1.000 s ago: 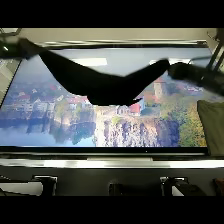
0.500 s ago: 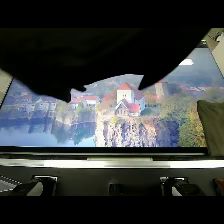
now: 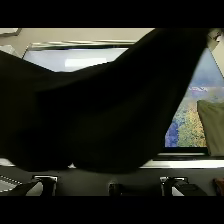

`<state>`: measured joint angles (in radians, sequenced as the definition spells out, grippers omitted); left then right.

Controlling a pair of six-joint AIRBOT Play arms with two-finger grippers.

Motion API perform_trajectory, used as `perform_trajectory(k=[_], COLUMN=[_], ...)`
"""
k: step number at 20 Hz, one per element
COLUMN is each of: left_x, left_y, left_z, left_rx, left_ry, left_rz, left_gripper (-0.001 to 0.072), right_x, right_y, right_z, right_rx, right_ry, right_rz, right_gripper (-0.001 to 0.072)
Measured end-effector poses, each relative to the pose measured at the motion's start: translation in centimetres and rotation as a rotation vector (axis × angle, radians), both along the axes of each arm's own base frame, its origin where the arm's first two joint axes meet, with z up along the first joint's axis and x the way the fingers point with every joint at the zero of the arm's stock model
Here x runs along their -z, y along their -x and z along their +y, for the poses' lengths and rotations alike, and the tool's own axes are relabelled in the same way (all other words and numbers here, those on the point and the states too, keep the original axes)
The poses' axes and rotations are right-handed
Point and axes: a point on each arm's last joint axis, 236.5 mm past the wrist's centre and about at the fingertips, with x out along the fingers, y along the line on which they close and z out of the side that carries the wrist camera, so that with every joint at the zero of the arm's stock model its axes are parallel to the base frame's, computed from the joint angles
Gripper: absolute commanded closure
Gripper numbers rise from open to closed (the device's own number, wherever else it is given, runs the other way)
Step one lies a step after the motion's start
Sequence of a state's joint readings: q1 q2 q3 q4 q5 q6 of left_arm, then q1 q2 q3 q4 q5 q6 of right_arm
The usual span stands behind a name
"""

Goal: Fold the clothes and pants, and hang the long-sleeved shirts on hangers.

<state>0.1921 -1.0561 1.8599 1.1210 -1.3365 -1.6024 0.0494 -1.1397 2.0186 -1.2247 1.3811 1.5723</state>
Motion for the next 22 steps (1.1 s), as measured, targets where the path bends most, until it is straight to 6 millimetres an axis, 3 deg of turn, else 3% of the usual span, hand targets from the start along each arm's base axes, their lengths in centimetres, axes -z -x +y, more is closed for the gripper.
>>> perform_trajectory(k=[2,4,6,9,10,11,12,13,15,16,18,22], left_x=[8.4,17.1,25.2,34.9,37.2,39.1,40.6,41.3,41.4,40.6,38.0,32.6], left_y=[-5.9,-11.2,-15.1,-18.9,-19.9,-20.5,-21.1,-21.6,-22.6,-22.8,-23.0,-19.7], left_z=[1.3,2.0,1.8,0.9,0.5,0.1,-0.2,-0.4,-0.3,0.1,1.3,5.1], left_rx=[0.015,0.038,0.075,0.115,0.124,0.134,0.138,0.140,0.133,0.125,0.114,0.066], left_ry=[0.002,0.019,0.043,0.069,0.076,0.079,0.087,0.095,0.111,0.127,0.152,0.206], left_rz=[0.182,0.321,0.427,0.528,0.542,0.560,0.571,0.571,0.562,0.561,0.549,0.591], left_gripper=[0.0690,0.0690,0.0690,0.0682,0.0614,0.0444,0.0248,0.0117,0.0111,0.0111,0.0111,0.0112], right_x=[6.4,14.6,22.4,32.5,35.2,37.3,39.1,40.2,40.8,40.4,38.3,33.7], right_y=[-5.1,-9.9,-13.7,-17.3,-18.1,-18.7,-19.3,-19.7,-20.3,-20.5,-20.0,-16.3], right_z=[0.1,0.2,0.0,-0.2,-0.3,-0.3,-0.4,-0.6,-1.3,-2.0,-3.7,-8.6], right_rx=[0.005,0.013,0.029,0.043,0.051,0.056,0.063,0.070,0.085,0.097,0.109,0.054], right_ry=[0.012,0.025,0.038,0.056,0.057,0.057,0.060,0.059,0.054,0.049,0.038,0.057], right_rz=[0.165,0.349,0.486,0.624,0.652,0.672,0.683,0.687,0.679,0.674,0.664,0.675], right_gripper=[0.0678,0.0678,0.0678,0.0678,0.0674,0.0654,0.0566,0.0435,0.0191,0.0153,0.0158,0.0168])
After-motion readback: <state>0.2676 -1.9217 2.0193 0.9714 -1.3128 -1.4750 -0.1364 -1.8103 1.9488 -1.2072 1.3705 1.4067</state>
